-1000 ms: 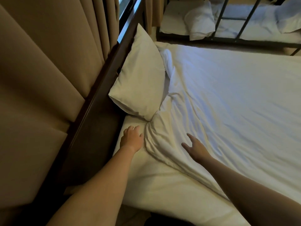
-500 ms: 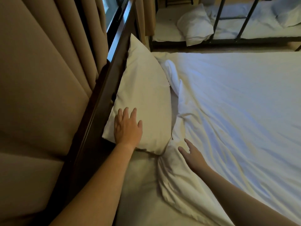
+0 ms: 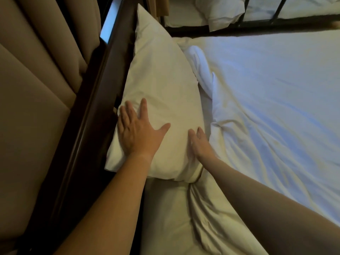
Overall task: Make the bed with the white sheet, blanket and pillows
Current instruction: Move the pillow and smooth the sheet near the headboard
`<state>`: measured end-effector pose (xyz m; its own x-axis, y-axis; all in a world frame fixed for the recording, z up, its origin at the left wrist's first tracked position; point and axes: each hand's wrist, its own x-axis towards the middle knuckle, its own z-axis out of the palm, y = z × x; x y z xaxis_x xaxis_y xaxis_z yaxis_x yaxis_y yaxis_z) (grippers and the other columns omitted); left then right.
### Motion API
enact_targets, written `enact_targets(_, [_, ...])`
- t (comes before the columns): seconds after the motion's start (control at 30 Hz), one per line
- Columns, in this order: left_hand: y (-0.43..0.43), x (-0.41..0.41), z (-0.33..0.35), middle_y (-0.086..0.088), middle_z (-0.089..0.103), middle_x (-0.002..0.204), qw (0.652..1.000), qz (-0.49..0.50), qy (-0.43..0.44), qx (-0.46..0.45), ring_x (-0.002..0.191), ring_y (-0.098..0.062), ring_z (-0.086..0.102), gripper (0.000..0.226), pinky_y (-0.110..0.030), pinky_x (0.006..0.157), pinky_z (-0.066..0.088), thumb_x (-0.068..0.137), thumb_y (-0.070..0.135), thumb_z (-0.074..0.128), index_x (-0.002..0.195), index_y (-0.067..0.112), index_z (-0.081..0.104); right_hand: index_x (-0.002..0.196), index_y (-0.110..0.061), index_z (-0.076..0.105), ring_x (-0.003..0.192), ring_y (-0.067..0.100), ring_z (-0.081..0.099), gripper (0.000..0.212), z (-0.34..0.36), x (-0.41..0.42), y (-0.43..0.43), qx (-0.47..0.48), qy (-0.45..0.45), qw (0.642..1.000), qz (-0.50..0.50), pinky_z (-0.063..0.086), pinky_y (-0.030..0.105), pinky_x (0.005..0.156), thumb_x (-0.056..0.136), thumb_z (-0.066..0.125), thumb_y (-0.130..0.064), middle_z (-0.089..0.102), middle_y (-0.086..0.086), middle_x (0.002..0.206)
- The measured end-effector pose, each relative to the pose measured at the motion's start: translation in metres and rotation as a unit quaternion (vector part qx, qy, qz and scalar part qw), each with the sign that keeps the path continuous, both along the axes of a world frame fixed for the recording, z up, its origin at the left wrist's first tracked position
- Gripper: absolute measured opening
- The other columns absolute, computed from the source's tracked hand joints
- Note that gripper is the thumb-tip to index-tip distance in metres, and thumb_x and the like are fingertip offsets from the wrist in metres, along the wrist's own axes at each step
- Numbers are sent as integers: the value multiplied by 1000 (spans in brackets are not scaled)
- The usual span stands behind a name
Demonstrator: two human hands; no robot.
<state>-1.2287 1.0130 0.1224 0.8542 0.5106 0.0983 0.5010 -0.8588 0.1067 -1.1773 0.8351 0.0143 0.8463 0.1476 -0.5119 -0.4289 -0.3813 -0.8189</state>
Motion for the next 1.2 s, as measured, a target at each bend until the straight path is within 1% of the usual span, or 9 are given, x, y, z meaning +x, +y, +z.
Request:
enact_targets(0.2, [15, 24, -16, -20, 16, 167, 999, -2, -3, -39, 155, -33, 18, 124, -44, 123, 20, 70, 90, 56, 162, 30, -2, 161, -20, 19, 148, 29, 31, 91, -36, 19, -5, 0, 61, 997, -54, 23, 42, 120, 92, 44, -74, 29, 2, 164])
enact_targets(0.3, [15, 19, -31, -16, 26, 165, 999, -28, 14, -29, 150, -32, 30, 88, -46, 116, 34, 97, 63, 49, 163, 26, 5, 158, -26, 27, 143, 27, 39, 93, -51, 13, -11, 31, 87, 994, -59, 30, 44, 118, 84, 53, -76, 39, -2, 158])
enact_targets(0.4, [10, 12, -39, -13, 38, 160, 998, -53, -16, -9, 142, -32, 42, 56, -46, 110, 42, 108, 47, 31, 160, 27, 25, 153, -21, 41, 139, 31, 44, 71, -58, 10, -8, 3, 65, 997, -37, 33, 44, 118, 96, 50, -62, 49, 4, 152])
enact_targets(0.57, [-7, 3, 0, -4, 53, 147, 996, -40, -47, -64, 131, -31, 52, 46, -47, 93, 48, 109, 48, 29, 153, 40, 40, 139, -13, 59, 127, 34, 54, 48, -31, 3, 2, -21, 38, 997, -62, 40, 37, 109, 106, 42, -44, 62, 11, 136])
enact_targets(0.7, [-29, -8, 60, -8, 60, 136, 996, -44, -63, -38, 117, -36, 59, 44, -44, 80, 45, 108, 49, 33, 150, 41, 45, 104, -15, 73, 93, 26, 63, 40, 3, -17, 8, 41, 38, 994, -89, 49, 32, 84, 105, 46, -43, 68, 3, 93])
enact_targets(0.8, [-45, -15, 108, -8, 63, 131, 996, -55, -64, 5, 113, -36, 60, 44, -43, 77, 44, 108, 48, 33, 147, 37, 49, 77, -20, 63, 73, 14, 55, 38, 37, -38, 9, 111, 66, 985, -118, 43, 28, 69, 105, 47, -40, 61, -6, 74])
enact_targets(0.93, [-70, -28, 167, -7, 64, 128, 995, -64, -66, 29, 113, -34, 61, 46, -45, 81, 47, 107, 50, 31, 146, 36, 50, 85, -24, 61, 83, 8, 57, 33, 91, -58, -1, 163, 104, 971, -141, 43, 29, 81, 106, 43, -41, 66, -7, 92])
enact_targets(1.07, [-100, -40, 219, -7, 65, 130, 994, -53, -92, 6, 115, -35, 61, 47, -46, 84, 48, 107, 52, 30, 146, 38, 51, 96, -13, 67, 82, 18, 61, 38, 147, -67, -30, 173, 75, 968, -166, 48, 26, 67, 107, 42, -41, 67, 0, 87])
enact_targets(1.2, [-145, -46, 253, -9, 65, 130, 992, -44, -118, -24, 114, -39, 60, 46, -47, 85, 47, 107, 53, 31, 145, 38, 52, 97, -13, 65, 84, 21, 61, 36, 191, -64, -84, 155, 27, 969, -191, 48, 33, 82, 106, 44, -41, 65, 2, 87])
